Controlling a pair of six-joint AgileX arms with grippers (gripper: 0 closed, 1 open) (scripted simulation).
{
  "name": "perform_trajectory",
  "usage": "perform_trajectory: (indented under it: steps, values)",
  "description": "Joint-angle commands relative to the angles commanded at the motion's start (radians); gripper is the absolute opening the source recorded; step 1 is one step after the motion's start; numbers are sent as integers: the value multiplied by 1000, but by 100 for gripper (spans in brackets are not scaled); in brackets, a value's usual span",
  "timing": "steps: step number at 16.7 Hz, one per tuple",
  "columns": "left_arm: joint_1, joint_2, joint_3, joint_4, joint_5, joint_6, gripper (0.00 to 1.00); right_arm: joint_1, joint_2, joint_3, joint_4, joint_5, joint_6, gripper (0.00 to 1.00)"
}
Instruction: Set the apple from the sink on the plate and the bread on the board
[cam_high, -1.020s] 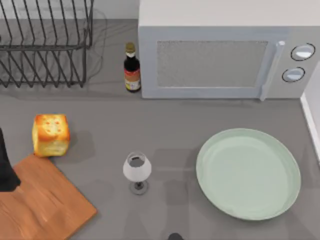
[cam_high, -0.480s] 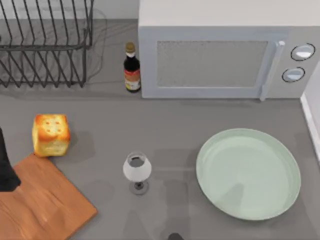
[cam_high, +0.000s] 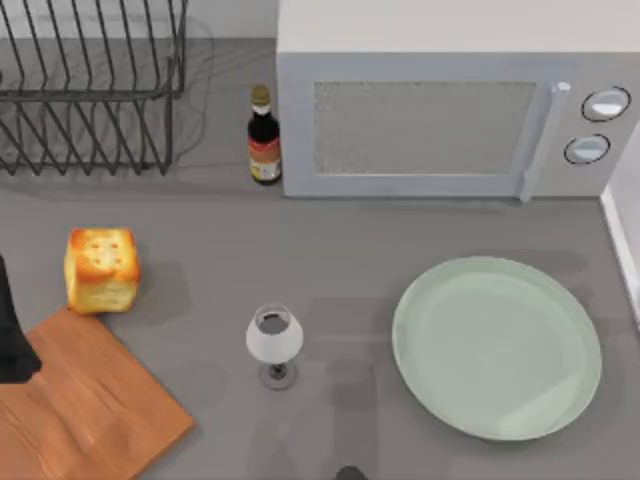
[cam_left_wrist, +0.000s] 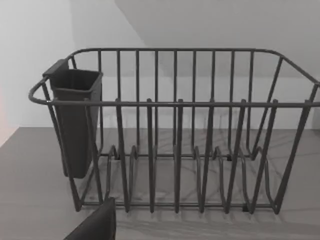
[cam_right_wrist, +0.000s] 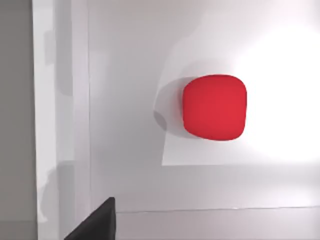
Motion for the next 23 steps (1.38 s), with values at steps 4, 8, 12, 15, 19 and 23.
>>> perform_trajectory:
  steps: [4, 8, 12, 15, 19, 23]
  values:
    - [0, 0, 0, 0, 0, 0, 100, -38, 312, 222, -147, 0, -35, 100]
    - [0, 0, 0, 0, 0, 0, 100, -58, 463, 336, -224, 0, -54, 100]
    - [0, 0, 0, 0, 0, 0, 100, -59, 474, 345, -230, 0, -55, 100]
    - [0, 0, 0, 0, 0, 0, 100, -54, 474, 340, -225, 1, -54, 100]
    - [0, 0, 0, 0, 0, 0, 100, -55, 552, 296, -115, 1, -54, 100]
    - [0, 0, 0, 0, 0, 0, 100, -57, 673, 221, 109, 2, -52, 100]
